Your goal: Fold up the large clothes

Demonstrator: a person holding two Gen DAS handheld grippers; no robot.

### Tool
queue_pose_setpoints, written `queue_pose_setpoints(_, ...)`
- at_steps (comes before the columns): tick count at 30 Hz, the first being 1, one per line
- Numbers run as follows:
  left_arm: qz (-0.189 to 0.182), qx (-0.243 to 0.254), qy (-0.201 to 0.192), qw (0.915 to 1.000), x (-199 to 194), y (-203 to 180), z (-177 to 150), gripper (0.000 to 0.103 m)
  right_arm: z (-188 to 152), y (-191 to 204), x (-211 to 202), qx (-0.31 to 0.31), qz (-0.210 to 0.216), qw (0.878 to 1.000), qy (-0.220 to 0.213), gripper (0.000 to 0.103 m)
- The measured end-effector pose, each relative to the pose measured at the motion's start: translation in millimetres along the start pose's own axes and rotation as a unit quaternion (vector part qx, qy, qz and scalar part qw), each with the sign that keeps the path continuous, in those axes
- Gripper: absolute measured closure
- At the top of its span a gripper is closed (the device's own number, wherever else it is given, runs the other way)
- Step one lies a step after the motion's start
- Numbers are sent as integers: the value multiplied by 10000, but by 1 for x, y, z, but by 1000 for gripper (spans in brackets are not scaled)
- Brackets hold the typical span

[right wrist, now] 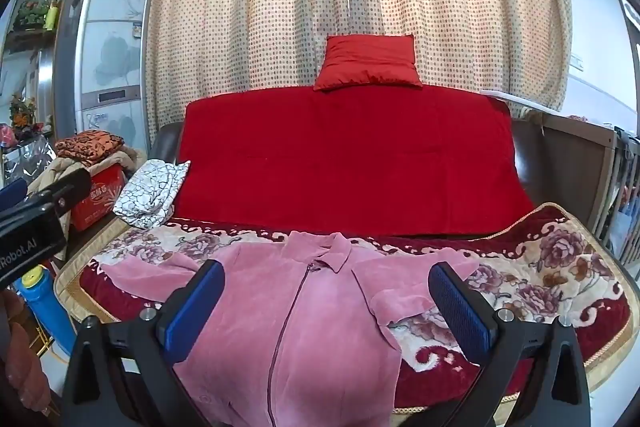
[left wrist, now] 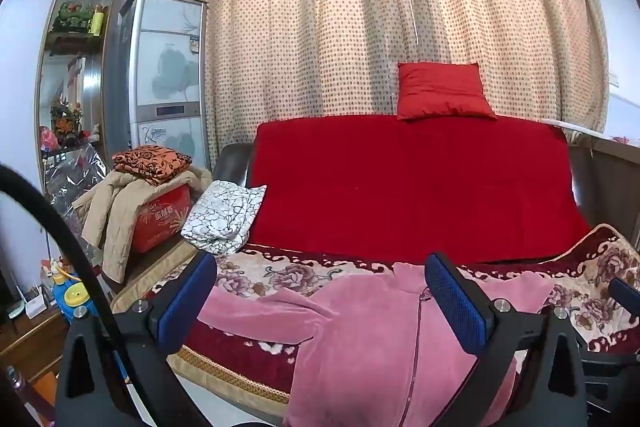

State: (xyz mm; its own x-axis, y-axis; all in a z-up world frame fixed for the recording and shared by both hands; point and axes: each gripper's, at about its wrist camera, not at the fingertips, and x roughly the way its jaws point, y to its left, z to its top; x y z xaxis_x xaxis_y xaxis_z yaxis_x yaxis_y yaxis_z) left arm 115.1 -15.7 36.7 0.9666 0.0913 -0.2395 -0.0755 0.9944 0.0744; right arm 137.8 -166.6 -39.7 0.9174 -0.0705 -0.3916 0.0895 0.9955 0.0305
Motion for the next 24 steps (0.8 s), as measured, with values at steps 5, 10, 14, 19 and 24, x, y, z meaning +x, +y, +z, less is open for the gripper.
queue_pose_setpoints(5,-63,33,-4,10000,-5,2,-10,0,3,4,-1,-39,-44,10000,-19,0)
queue_pose_setpoints(10,-133,48,47,9999,-8,5,-14,0,1,4,-3,-94,-125,9999,-65,0)
queue_pose_setpoints(14,-161,99,32,9998,-13,2,-15,0,3,6,-6,-108,-137,9998,-103,0)
queue_pose_setpoints(19,-197,154,34,9997,-16,0,-11,0,3,8,-8,-125,-150,9997,-116,0)
queue_pose_setpoints(24,-214,180,22,9996,-17,0,-15,0,5,9,-9,-228,-222,9993,-188,0)
